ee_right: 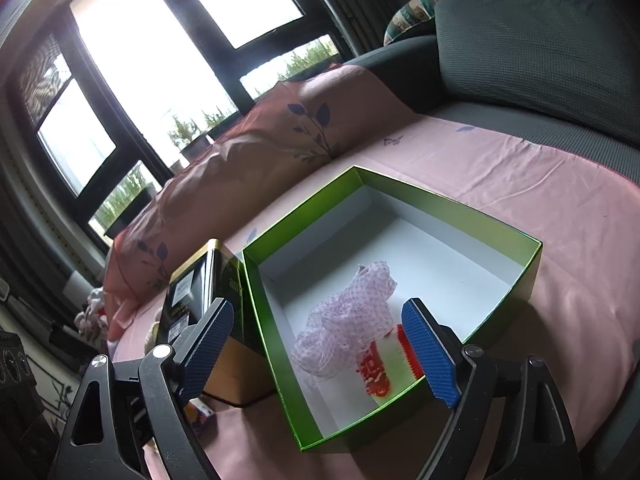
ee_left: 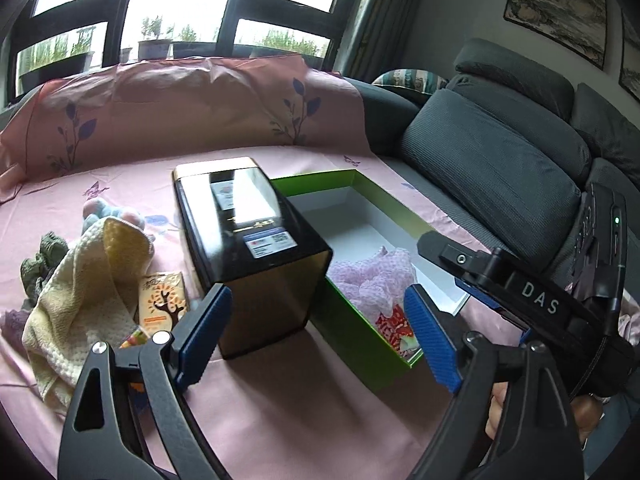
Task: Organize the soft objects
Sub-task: 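Move the right gripper back toward the blue Tempo tissue pack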
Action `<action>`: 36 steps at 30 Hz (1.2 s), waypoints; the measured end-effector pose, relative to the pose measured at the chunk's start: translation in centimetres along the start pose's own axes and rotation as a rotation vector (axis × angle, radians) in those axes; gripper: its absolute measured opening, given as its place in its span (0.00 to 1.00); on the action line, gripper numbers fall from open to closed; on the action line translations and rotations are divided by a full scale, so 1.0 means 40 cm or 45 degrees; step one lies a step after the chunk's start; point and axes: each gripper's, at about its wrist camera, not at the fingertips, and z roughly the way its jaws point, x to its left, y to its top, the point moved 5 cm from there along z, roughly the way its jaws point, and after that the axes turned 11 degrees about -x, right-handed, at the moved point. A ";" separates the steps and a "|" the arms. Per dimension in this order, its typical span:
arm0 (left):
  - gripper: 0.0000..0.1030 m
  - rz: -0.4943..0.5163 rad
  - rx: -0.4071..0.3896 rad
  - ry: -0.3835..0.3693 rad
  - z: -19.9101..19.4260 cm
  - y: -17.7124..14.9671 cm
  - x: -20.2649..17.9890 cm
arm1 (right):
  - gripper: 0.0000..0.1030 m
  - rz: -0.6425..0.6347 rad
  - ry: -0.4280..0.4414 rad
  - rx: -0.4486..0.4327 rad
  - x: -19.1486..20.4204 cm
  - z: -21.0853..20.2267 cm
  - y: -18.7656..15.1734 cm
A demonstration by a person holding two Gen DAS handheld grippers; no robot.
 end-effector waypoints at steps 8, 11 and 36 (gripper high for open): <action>0.85 -0.154 -0.062 0.154 -0.113 0.011 0.139 | 0.88 -0.040 0.082 -0.010 0.062 -0.016 -0.015; 0.85 -0.209 -0.080 0.219 -0.150 0.003 0.194 | 0.88 -0.066 0.144 0.011 0.110 -0.014 -0.033; 0.85 -0.432 0.021 0.606 -0.298 -0.159 0.525 | 0.88 -0.287 0.415 0.221 0.388 0.024 -0.230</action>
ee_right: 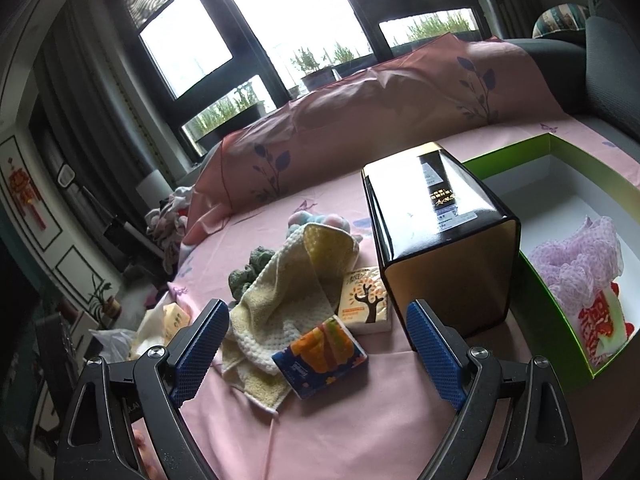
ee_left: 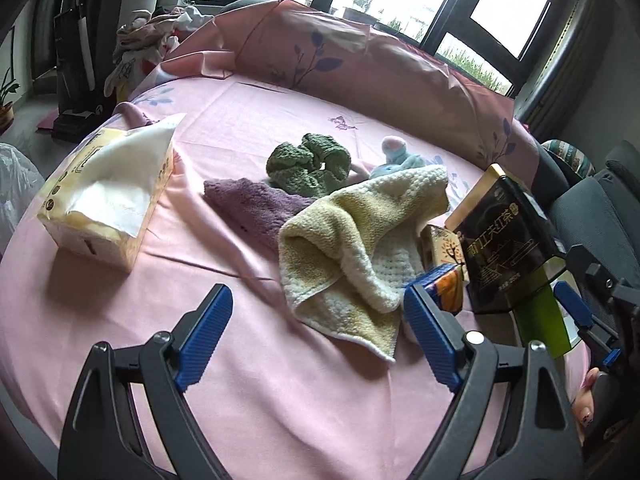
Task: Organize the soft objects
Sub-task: 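Move the right gripper back toward the blue Tempo tissue pack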
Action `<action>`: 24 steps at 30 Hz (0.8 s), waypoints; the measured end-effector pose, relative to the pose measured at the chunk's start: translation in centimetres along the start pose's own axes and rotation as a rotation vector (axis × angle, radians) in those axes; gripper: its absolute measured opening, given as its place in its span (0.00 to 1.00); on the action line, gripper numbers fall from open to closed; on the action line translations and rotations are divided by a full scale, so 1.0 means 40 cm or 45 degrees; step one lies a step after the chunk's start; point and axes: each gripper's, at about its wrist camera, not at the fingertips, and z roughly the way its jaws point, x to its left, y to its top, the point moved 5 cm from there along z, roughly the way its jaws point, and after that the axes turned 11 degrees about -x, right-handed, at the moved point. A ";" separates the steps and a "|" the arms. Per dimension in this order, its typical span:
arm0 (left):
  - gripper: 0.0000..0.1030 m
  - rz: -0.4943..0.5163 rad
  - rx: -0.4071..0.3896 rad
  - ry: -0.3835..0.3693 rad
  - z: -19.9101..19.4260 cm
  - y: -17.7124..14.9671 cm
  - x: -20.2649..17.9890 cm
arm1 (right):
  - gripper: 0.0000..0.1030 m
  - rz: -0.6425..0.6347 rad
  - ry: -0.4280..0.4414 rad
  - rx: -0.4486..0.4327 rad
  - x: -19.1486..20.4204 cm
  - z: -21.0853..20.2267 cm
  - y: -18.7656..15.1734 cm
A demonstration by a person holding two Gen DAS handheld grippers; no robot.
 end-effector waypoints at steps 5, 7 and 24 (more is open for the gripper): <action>0.85 -0.030 -0.004 0.015 0.005 0.009 0.047 | 0.88 0.038 0.020 0.025 0.008 0.027 -0.009; 0.85 -0.030 0.009 -0.003 0.011 0.009 0.054 | 0.88 0.040 0.008 0.044 0.013 0.044 -0.015; 0.84 0.037 0.157 -0.047 0.053 -0.026 0.052 | 0.88 -0.022 -0.029 0.156 0.042 0.115 -0.049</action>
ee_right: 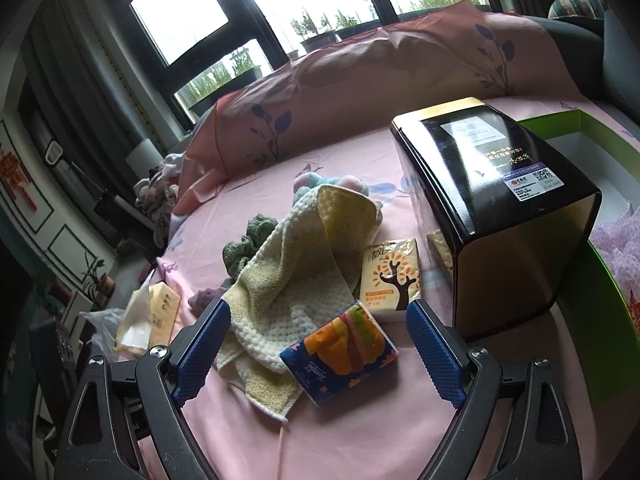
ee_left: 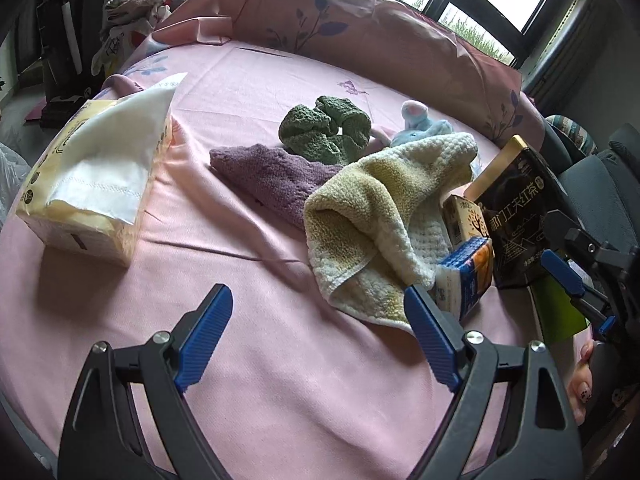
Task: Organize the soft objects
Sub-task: 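Move the right gripper back toward the blue Tempo tissue pack, then grasp the blue Tempo tissue pack with the right gripper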
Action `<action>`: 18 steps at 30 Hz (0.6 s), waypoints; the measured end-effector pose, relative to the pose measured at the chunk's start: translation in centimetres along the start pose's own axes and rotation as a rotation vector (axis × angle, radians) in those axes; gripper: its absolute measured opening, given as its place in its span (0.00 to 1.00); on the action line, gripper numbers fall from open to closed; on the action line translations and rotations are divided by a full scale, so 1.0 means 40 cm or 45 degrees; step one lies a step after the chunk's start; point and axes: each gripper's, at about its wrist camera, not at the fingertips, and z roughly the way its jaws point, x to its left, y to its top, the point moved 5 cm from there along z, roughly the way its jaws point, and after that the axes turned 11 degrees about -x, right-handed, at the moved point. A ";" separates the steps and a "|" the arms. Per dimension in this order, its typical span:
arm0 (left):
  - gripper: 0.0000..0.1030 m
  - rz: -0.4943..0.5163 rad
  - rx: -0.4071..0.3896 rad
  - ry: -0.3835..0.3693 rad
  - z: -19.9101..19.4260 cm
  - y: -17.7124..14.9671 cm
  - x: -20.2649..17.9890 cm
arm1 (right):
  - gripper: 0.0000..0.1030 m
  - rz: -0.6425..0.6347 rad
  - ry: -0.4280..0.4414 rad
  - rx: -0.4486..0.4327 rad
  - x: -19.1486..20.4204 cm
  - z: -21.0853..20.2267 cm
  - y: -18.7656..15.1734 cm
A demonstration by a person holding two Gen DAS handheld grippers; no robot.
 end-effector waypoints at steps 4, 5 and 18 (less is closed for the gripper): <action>0.83 0.042 0.007 -0.036 -0.002 -0.010 -0.023 | 0.88 -0.002 -0.014 0.039 0.004 0.016 -0.014; 0.83 0.045 0.008 -0.048 -0.003 -0.013 -0.028 | 0.88 -0.003 -0.005 0.056 0.007 0.022 -0.019; 0.66 0.058 0.067 -0.141 0.016 -0.047 -0.090 | 0.78 0.059 -0.030 0.201 -0.030 0.113 -0.065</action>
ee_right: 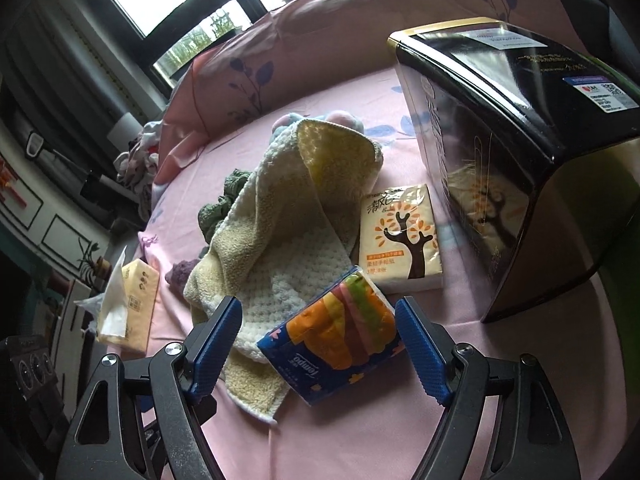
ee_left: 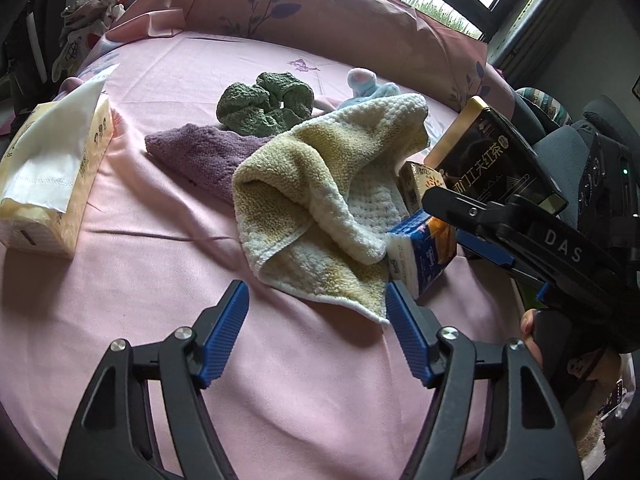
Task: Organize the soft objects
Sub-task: 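Grasp the blue Tempo tissue pack with the right gripper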
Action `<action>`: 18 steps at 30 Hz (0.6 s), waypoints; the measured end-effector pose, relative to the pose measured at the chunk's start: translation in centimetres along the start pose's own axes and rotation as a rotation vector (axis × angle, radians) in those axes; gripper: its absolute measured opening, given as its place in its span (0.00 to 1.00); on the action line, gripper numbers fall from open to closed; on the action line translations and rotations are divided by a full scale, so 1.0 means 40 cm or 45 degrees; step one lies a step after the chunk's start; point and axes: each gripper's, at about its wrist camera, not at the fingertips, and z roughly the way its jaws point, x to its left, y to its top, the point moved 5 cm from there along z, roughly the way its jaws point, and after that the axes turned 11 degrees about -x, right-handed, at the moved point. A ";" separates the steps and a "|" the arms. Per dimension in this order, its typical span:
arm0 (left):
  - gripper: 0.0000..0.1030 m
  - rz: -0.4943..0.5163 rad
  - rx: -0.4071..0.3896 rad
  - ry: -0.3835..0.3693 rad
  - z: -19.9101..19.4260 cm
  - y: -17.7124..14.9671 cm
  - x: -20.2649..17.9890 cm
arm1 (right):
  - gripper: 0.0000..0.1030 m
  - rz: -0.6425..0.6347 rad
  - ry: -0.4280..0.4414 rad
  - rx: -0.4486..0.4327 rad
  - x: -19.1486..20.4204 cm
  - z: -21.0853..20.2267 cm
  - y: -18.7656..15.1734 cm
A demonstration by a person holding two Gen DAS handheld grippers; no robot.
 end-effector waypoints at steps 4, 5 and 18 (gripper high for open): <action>0.66 0.000 0.028 -0.001 0.018 -0.008 -0.015 | 0.67 -0.013 -0.030 0.014 -0.009 0.014 0.001; 0.66 -0.003 0.034 -0.004 0.021 -0.009 -0.018 | 0.67 -0.016 -0.021 0.021 -0.008 0.016 0.000; 0.65 0.055 0.077 -0.032 0.039 -0.033 -0.064 | 0.60 -0.003 0.102 0.165 0.030 0.023 -0.049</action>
